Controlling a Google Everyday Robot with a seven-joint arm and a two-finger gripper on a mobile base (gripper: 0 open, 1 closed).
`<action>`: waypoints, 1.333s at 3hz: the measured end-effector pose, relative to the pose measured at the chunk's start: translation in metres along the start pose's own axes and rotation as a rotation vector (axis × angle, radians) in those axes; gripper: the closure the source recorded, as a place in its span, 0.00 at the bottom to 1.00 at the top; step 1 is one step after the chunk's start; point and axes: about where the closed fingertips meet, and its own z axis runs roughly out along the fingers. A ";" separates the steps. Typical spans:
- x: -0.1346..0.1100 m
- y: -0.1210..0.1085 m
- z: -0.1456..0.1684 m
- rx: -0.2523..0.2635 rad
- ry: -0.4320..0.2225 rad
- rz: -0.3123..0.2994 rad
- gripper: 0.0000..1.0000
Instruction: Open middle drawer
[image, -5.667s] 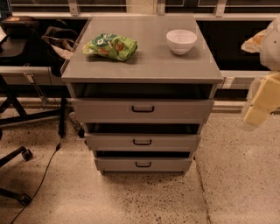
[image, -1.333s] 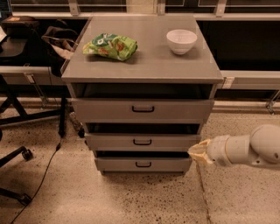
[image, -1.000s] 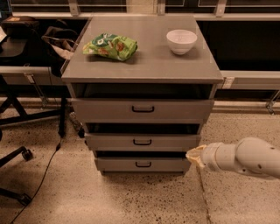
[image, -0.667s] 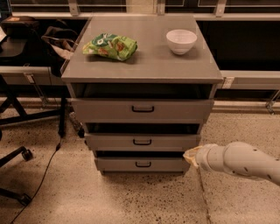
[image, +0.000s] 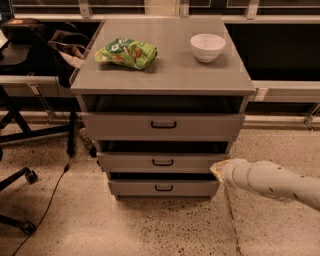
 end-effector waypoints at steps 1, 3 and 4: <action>-0.004 -0.009 0.011 0.018 -0.078 0.034 1.00; -0.043 -0.042 0.079 0.109 -0.242 0.024 1.00; -0.043 -0.040 0.081 0.113 -0.237 0.022 1.00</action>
Offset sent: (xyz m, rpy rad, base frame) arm 0.0862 0.0047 -0.0050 0.1619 -0.2948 -0.0382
